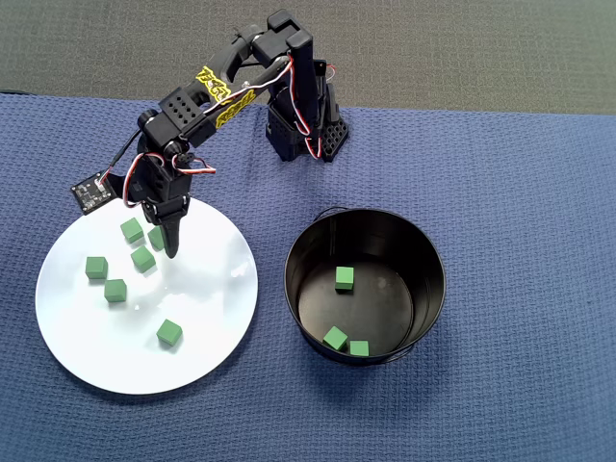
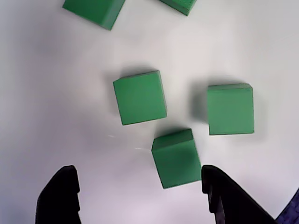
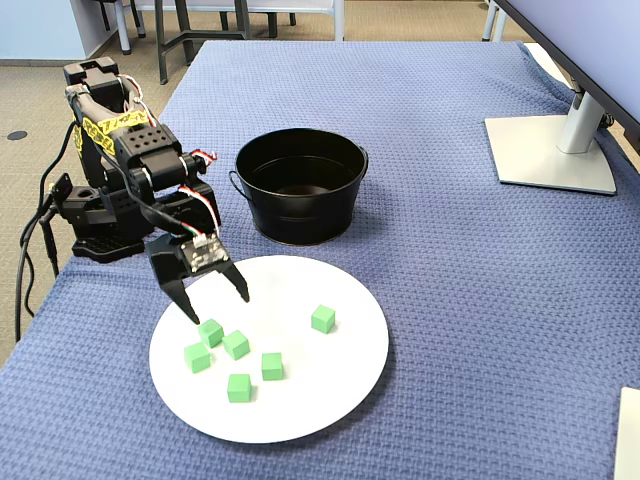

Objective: Pick up the green cubes from the white plate and place them in the black recipient

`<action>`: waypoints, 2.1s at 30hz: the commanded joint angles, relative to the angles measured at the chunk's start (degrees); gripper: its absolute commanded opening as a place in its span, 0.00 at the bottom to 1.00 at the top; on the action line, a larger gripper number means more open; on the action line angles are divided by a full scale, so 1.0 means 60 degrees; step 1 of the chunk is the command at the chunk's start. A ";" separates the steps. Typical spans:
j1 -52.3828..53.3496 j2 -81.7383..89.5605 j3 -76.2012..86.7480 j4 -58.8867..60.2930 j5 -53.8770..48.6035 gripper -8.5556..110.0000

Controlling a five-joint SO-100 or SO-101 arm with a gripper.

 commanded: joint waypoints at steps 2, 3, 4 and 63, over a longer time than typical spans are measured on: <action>0.0308 0.0645 0.0000 -0.0117 -0.0439 0.30; 0.0322 0.0630 0.0073 -0.0205 -0.0498 0.30; 0.0352 0.0615 0.0176 -0.0322 -0.0542 0.30; 0.0176 0.0439 0.0923 -0.1875 0.0586 0.07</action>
